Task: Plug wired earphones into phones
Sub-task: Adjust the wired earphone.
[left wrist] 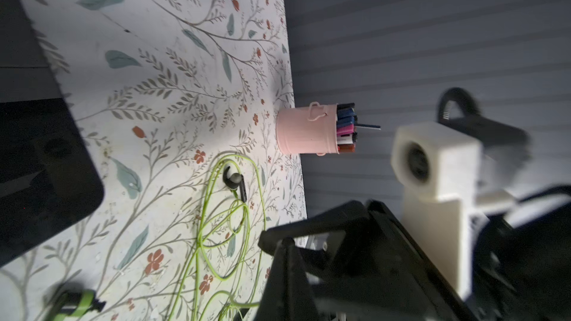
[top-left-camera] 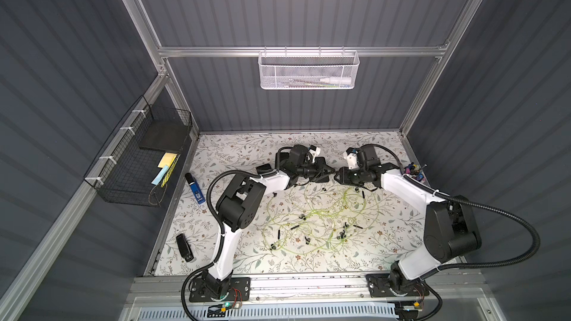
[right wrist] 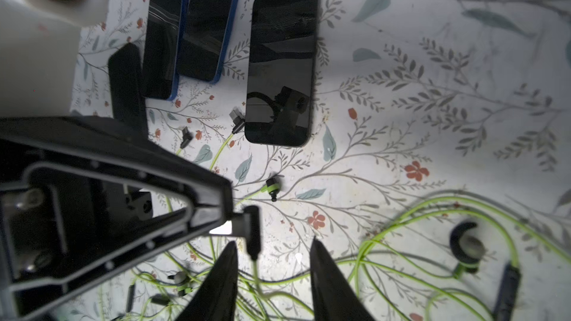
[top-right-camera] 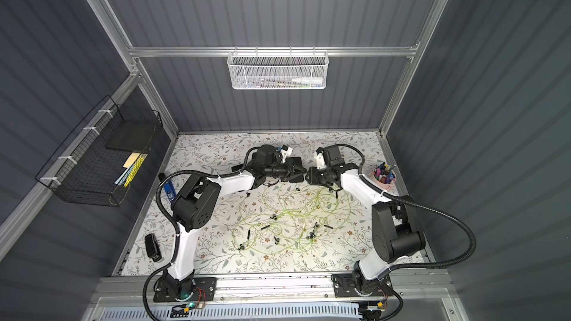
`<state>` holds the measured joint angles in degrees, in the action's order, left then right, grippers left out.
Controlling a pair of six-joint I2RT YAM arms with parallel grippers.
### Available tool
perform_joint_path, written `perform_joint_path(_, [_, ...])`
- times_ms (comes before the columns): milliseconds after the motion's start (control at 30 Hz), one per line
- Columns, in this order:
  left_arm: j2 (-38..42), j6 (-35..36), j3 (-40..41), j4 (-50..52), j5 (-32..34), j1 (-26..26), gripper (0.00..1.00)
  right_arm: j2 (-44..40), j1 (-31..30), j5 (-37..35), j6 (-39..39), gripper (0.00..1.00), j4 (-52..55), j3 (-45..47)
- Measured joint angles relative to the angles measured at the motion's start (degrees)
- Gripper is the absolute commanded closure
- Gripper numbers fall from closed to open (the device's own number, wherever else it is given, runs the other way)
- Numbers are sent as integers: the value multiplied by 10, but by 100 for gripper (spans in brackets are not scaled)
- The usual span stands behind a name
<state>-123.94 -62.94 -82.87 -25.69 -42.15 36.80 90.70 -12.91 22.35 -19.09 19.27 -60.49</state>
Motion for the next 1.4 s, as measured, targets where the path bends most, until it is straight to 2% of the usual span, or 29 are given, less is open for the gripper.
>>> perform_joint_path(167, [-45,5,-37,-38,-78,-22,100,-6,82,163,-24,58,-32,27])
perform_joint_path(333, [-60,8,-44,-51,-144,-37,100,-5,108,304,-92,59,-129,66])
perform_joint_path(467, [-60,3,-49,-80,-182,-38,100,13,118,372,-156,63,-208,80])
perform_joint_path(667, [-66,-47,-53,-164,-220,-38,100,43,120,416,-207,72,-280,80])
perform_joint_path(767, [-73,-61,-53,-183,-228,-38,100,53,120,428,-228,80,-307,80])
perform_joint_path(833, [-76,-66,-53,-189,-231,-38,100,55,120,433,-236,81,-319,80])
perform_joint_path(1000, [-80,-71,-53,-194,-233,-38,100,57,120,445,-259,81,-353,80])
perform_joint_path(1100, [-80,-73,-53,-196,-233,-38,100,63,119,450,-268,74,-365,80])
perform_joint_path(1167, [-80,-74,-54,-196,-233,-38,100,69,118,451,-271,73,-368,80])
perform_joint_path(1400, [-80,-70,-66,-187,-233,-38,100,77,116,452,-263,77,-357,80])
